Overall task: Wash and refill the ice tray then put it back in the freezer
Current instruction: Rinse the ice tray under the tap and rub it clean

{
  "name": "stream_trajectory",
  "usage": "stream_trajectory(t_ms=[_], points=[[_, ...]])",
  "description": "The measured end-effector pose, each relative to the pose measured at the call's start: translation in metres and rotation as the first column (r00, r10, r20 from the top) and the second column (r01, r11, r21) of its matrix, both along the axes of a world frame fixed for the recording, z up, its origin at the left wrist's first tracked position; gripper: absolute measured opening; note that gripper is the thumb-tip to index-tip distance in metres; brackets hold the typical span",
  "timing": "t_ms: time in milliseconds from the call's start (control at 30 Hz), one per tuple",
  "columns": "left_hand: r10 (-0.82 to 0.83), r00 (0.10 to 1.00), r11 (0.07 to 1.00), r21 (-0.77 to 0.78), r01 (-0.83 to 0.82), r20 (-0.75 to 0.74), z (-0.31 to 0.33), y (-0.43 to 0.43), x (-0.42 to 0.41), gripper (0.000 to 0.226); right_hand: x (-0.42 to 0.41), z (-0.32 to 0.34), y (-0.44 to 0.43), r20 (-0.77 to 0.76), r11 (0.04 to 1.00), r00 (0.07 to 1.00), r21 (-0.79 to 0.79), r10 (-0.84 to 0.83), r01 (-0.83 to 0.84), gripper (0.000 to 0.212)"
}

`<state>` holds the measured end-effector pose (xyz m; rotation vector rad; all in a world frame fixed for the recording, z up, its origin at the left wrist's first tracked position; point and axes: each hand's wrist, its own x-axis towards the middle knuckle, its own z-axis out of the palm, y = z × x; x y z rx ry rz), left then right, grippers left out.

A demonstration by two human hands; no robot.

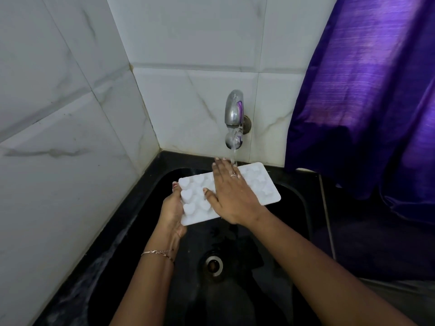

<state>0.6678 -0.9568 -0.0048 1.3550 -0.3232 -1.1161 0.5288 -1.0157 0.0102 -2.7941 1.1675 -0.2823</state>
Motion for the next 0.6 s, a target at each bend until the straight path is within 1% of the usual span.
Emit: stream_trajectory(t_ms=[67, 133, 200, 267, 300, 400, 433, 533, 600], points=[[-0.018, 1.0, 1.0, -0.003, 0.018, -0.002, 0.001, -0.003, -0.003, 0.043, 0.002, 0.0, 0.002, 0.004, 0.996, 0.997, -0.025, 0.08, -0.08, 0.079], [-0.041, 0.997, 0.999, 0.007, 0.042, -0.058, -0.002, -0.008, -0.007, 0.041, 0.007, -0.001, 0.01, 0.005, 0.983, 0.984, -0.06, 0.175, -0.175, 0.075], [-0.065, 0.991, 0.998, -0.025, 0.062, -0.121, -0.003, -0.006, -0.014, 0.041, 0.012, -0.004, 0.02, 0.002, 0.952, 0.958, -0.11, 0.287, -0.285, 0.067], [-0.072, 0.987, 0.997, -0.029, 0.068, -0.141, -0.005, -0.001, -0.017, 0.042, 0.013, -0.009, 0.028, -0.017, 0.923, 0.933, -0.139, 0.36, -0.359, 0.064], [-0.073, 0.987, 0.997, -0.011, 0.072, -0.144, -0.006, 0.001, -0.016, 0.043, 0.011, -0.012, 0.029, -0.028, 0.91, 0.923, -0.157, 0.383, -0.383, 0.063], [-0.046, 0.973, 0.998, 0.037, 0.056, -0.224, -0.005, 0.007, -0.009, 0.047, -0.007, -0.02, 0.026, -0.08, 0.858, 0.886, -0.227, 0.456, -0.462, 0.058], [-0.029, 0.975, 0.998, 0.048, 0.041, -0.218, -0.006, 0.007, -0.005, 0.046, -0.016, -0.024, 0.024, -0.101, 0.841, 0.875, -0.243, 0.473, -0.482, 0.057], [-0.007, 0.991, 0.999, 0.051, 0.014, -0.13, -0.01, 0.012, 0.006, 0.04, -0.046, -0.034, 0.018, -0.126, 0.826, 0.87, -0.276, 0.476, -0.492, 0.055], [-0.035, 0.982, 0.996, 0.071, 0.049, -0.185, -0.01, 0.02, 0.014, 0.04, -0.065, -0.039, 0.016, -0.127, 0.828, 0.877, -0.289, 0.464, -0.48, 0.054]])
